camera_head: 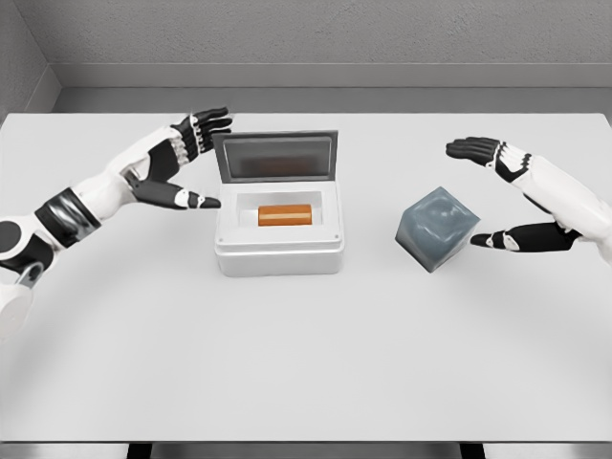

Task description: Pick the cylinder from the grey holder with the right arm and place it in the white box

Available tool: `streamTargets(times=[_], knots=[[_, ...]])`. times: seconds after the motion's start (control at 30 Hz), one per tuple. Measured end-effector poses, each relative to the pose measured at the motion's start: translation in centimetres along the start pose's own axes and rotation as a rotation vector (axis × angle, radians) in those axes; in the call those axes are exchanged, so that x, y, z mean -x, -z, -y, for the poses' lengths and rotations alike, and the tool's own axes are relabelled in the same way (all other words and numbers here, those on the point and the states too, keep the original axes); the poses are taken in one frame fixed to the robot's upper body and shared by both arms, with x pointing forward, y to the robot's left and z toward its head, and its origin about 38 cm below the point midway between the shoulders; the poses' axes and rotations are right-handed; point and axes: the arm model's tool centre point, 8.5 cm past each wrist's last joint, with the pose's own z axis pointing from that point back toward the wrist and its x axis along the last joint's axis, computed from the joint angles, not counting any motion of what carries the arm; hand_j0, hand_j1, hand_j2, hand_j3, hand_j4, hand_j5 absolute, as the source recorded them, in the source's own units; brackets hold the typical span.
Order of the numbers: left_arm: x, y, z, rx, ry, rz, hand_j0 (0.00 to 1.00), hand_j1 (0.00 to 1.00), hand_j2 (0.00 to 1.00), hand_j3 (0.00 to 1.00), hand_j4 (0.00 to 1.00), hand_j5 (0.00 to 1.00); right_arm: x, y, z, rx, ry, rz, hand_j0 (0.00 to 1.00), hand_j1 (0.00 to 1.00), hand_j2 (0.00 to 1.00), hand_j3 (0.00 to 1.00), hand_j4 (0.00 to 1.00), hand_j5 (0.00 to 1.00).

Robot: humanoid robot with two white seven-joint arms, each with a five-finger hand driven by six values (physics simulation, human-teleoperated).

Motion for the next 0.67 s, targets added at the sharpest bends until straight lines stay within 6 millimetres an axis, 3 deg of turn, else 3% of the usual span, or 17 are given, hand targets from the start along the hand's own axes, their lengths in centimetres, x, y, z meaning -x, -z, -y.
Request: streamTargets(times=[0.3,0.5,0.57,0.67], knots=[[-0.4,-1.8,-0.4,-0.029,0.006,0.012,1.00,1.00,1.00,1.00,1.00,1.00,0.0,0.0,0.0,0.005,0.000,0.001,1.00,1.00,1.00,1.00,1.00,1.00],[-1.8,-4.6,-3.9,-0.116,0.061,-0.005,1.00,1.00,1.00,1.00,1.00,1.00,0.0,-0.1,-0.1,0.004,0.002,-0.001,1.00,1.00,1.00,1.00,1.00,1.00],[-1.0,-6.5,-4.8,-0.155,0.059,-0.042,1.00,1.00,1.00,1.00,1.00,1.00,0.0,-0.1,-0.2,0.002,0.004,-0.002,1.00,1.00,1.00,1.00,1.00,1.00],[-1.5,-8.4,-6.9,-0.219,0.078,-0.059,1.00,1.00,1.00,1.00,1.00,1.00,0.0,-0.1,-0.2,0.002,0.005,-0.003,1.00,1.00,1.00,1.00,1.00,1.00]])
